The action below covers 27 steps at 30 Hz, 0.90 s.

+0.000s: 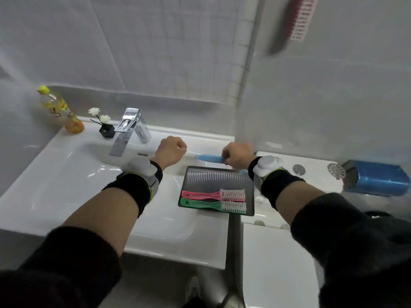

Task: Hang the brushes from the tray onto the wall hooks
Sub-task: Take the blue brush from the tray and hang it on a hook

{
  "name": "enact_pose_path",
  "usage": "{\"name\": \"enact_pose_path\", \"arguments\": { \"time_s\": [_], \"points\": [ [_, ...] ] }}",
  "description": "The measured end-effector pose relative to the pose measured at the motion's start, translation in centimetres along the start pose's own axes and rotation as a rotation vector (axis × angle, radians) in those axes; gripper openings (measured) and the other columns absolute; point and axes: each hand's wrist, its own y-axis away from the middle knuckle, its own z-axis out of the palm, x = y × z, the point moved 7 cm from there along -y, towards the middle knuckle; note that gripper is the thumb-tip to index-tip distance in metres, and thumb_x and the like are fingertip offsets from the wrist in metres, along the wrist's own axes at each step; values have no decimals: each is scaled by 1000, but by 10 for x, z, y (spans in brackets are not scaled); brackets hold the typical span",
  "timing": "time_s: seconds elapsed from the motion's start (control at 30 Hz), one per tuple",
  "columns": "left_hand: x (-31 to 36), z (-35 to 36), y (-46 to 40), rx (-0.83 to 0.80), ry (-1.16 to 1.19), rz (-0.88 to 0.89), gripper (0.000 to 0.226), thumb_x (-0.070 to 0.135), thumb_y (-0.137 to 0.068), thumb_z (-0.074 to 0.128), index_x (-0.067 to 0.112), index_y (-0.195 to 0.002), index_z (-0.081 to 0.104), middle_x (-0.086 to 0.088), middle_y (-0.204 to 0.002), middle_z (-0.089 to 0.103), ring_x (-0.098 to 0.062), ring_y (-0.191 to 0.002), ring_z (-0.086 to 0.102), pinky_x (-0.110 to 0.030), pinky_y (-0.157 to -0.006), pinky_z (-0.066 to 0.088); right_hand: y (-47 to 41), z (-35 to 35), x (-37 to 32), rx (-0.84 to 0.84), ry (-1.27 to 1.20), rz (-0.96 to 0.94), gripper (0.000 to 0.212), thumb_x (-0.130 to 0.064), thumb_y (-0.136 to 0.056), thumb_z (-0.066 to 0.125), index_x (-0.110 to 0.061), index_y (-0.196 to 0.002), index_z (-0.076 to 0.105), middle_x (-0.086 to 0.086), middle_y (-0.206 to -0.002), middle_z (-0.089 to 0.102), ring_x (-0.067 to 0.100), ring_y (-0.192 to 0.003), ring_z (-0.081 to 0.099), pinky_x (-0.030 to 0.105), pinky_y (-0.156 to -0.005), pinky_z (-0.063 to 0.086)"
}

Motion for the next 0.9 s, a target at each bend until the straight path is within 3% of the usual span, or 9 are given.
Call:
{"name": "enact_pose_path", "arguments": {
  "time_s": [0.17, 0.27, 0.33, 0.47, 0.63, 0.77, 0.9],
  "points": [
    [65, -18, 17, 55, 2, 135, 16, 17, -84, 62, 25, -74, 72, 6, -87, 73, -19, -91, 67, -28, -83, 51, 35, -44, 33, 116, -9, 44, 20, -14, -88, 57, -24, -101, 68, 0, -111, 69, 26, -111, 59, 45, -101, 26],
    [131, -31, 34, 101, -36, 342, 14, 19, -84, 64, 26, -75, 72, 13, -77, 69, -17, -81, 65, -29, -78, 52, 61, -79, 60, 213, -54, 79, 26, -6, -84, 52, -23, -99, 65, 2, -108, 69, 27, -109, 60, 45, -98, 26],
    [179, -40, 43, 140, -89, 503, 11, 17, -83, 66, 21, -79, 75, 6, -78, 73, -22, -79, 67, -31, -76, 54, 75, -100, 78, 268, -114, 93, 28, -6, -85, 50, -21, -104, 64, 5, -111, 68, 29, -110, 59, 45, -97, 27],
    [271, -69, 56, 310, -168, 732, 10, 16, -82, 68, 16, -83, 77, -2, -82, 74, -25, -82, 66, -33, -76, 55, 100, -150, 112, 382, -258, 133, 24, -10, -90, 50, -20, -108, 62, 3, -103, 67, 30, -111, 58, 44, -97, 27],
    [369, -111, 81, 622, -394, 1045, 7, 13, -81, 68, 11, -80, 75, -5, -81, 72, -31, -79, 64, -36, -66, 52, 121, -217, 146, 544, -483, 168, 5, -20, -92, 57, -23, -94, 59, -1, -93, 65, 27, -103, 58, 43, -95, 27],
    [416, -154, 91, 953, -401, 1174, 15, 17, -83, 62, 12, -90, 74, -6, -104, 72, -32, -89, 61, -43, -71, 50, 125, -266, 162, 689, -609, 191, 8, -23, -92, 59, -20, -99, 60, -6, -91, 61, 20, -95, 53, 43, -96, 29],
    [433, -189, 91, 1253, -398, 1070, 45, 27, -83, 59, 16, -127, 60, -13, -141, 54, -30, -119, 48, -40, -93, 38, 121, -301, 168, 808, -766, 164, 2, -20, -91, 58, -22, -92, 58, -6, -86, 62, 20, -94, 58, 47, -101, 35]
  ]
}}
